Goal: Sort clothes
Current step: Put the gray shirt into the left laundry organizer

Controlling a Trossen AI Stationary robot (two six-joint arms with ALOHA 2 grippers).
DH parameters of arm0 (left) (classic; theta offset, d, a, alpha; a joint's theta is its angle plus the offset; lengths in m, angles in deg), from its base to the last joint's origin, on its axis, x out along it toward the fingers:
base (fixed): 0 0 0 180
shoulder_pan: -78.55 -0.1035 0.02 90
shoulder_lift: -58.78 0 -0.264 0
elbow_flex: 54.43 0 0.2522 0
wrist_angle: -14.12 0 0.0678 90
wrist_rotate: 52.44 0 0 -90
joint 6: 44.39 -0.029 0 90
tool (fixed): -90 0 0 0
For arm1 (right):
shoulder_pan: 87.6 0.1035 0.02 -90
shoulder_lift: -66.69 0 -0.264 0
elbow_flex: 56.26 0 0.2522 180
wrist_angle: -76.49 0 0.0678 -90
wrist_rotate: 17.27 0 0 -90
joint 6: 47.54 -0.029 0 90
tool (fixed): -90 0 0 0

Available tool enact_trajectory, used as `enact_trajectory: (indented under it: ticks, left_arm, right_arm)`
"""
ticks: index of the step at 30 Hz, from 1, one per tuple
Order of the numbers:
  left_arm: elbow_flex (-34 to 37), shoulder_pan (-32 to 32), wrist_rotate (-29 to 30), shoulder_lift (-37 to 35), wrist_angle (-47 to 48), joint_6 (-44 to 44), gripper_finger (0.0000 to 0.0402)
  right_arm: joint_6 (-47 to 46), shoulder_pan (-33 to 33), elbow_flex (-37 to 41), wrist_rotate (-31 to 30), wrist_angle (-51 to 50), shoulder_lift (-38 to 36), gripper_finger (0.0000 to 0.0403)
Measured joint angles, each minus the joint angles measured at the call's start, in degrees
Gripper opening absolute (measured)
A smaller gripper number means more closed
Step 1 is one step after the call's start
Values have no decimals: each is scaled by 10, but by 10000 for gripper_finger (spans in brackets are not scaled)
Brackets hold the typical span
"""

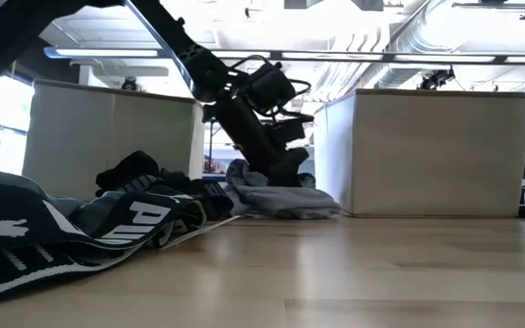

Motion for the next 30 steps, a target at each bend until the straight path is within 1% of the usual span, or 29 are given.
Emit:
enact_trajectory:
  ticks: [2,3,5,6,8,9,11,13,16,18,21,25,28,30]
  left_arm:
    - [0,-1,-34,0,3,8,124]
    - [-3,-2,-62,0,10,16,92]
    - [-20,-3,-139,1,33,34,34]
    - [-30,-2,-181,2,45,42,21]
    - [-53,8,-245,0,77,50,20]
    - [-64,15,-264,-5,101,52,24]
    - [-90,33,-268,-24,148,40,24]
    - [-120,54,-244,-60,209,14,16]
    - [-165,93,-167,-132,288,-17,7]
    - [-192,126,-80,-175,339,-21,7]
    - [-239,180,86,-238,394,-61,13]
    - [-290,238,339,-311,399,-151,15]
    - [-323,243,500,-342,397,-227,15]
    - [-342,223,587,-360,397,-267,16]
  right_arm:
    - [-2,0,0,0,0,0,201]
    - [-2,0,0,0,0,0,201]
    - [-2,0,0,0,0,0,201]
    - [-2,0,0,0,0,0,201]
    - [-2,0,0,0,0,0,201]
    - [-2,0,0,0,0,0,201]
    - [-2,0,0,0,0,0,201]
    - [-3,1,0,2,0,0,201]
    - [-4,3,0,5,1,0,201]
    - [-4,5,0,5,1,0,201]
    - [-4,5,0,5,1,0,201]
    - [-4,5,0,5,2,0,201]
    - [-3,5,0,5,1,0,201]
    - [-3,5,0,4,-1,0,201]
